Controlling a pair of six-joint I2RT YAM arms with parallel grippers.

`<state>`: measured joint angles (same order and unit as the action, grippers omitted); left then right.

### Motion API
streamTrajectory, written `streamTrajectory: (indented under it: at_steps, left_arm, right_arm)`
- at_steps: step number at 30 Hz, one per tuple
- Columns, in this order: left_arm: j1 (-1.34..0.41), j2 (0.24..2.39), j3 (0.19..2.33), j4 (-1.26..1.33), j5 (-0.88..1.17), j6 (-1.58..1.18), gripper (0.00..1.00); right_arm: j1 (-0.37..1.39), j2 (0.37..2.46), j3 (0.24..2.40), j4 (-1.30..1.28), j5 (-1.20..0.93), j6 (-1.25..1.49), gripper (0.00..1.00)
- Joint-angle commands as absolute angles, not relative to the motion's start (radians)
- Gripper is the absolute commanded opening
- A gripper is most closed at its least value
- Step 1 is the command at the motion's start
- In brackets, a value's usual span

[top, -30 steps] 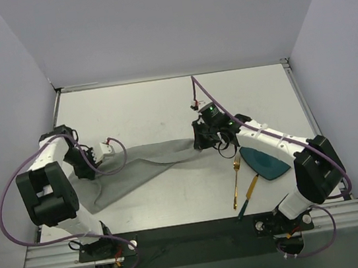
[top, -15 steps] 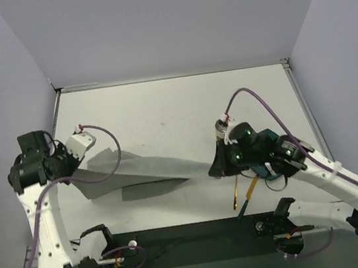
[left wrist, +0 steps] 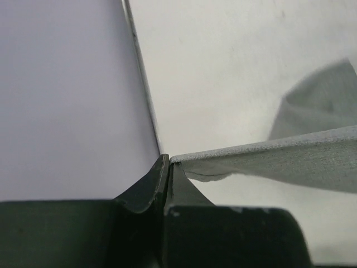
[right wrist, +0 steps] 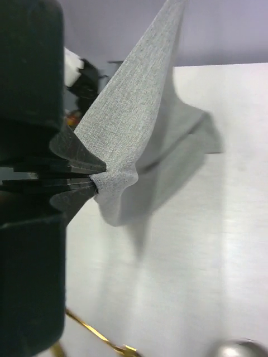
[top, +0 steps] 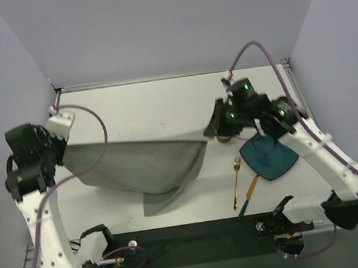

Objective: Set the dinner table for one person

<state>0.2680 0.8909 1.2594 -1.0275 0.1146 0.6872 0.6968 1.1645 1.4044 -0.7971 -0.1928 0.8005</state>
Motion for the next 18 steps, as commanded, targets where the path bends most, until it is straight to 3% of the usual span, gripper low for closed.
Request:
streamTrajectory:
  at_steps: [1,5,7,11,15,18]
  left_arm:
    - [0.269,1.168,1.439,-0.399,0.107,0.529,0.0]
    - [0.198,1.356,1.629,-0.129,0.011,0.502,0.0]
    - [0.19,1.451,1.71,0.07,-0.098,0.515,0.0]
    - [0.189,1.629,1.926,0.184,-0.124,0.543,0.0]
    - [0.195,1.684,2.046,0.215,-0.062,0.529,0.0]
    - [0.218,1.7,2.053,0.19,-0.022,0.503,0.0]
  right_arm:
    - [0.528,1.475,1.784,-0.625,-0.134,0.46,0.0]
    - [0.443,1.774,2.13,-0.395,-0.177,0.451,0.0]
    - [0.411,1.811,2.119,-0.242,-0.138,0.491,0.0]
    - [0.354,1.913,2.109,0.304,-0.228,0.759,0.0]
    - [0.364,2.066,2.44,0.209,-0.285,0.69,0.0]
    - [0.359,2.043,2.373,0.241,-0.282,0.663,0.0]
